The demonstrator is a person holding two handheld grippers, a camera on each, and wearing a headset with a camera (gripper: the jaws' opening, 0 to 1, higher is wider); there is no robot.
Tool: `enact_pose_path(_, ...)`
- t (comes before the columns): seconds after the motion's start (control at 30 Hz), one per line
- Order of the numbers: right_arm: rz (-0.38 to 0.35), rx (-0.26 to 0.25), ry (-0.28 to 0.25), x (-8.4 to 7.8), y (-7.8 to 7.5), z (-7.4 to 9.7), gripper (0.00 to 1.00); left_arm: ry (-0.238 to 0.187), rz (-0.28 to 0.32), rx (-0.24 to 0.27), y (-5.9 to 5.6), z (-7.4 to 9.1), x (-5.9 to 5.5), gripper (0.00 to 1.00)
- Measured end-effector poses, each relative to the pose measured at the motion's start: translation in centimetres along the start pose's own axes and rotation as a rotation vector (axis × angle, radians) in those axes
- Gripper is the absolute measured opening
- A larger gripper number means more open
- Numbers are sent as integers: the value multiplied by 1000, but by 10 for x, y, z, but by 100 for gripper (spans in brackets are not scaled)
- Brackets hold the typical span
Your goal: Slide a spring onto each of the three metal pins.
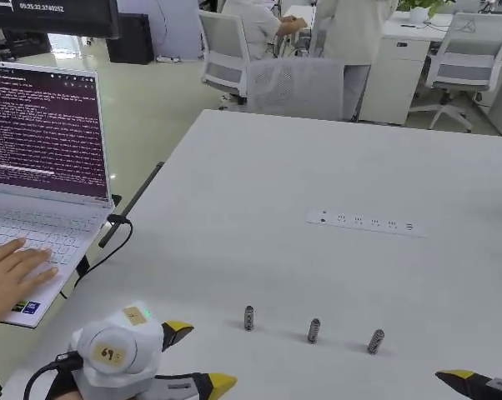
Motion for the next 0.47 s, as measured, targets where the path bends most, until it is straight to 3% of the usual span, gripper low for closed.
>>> enact_pose_path(0.47,-28,-16,11,-18,5,9,65,3,9,-6,-4,1,-5,57)
Point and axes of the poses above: the centre of the closed fingertips' face, and the gripper's own axes: z roughly backward along the fingers, y roughly to its left, x roughly out of its top, the point moved 6 cm from there along z, roughly backward along the fingers, and after that the axes turned 6 degrees about -y, right-handed, at the moved point
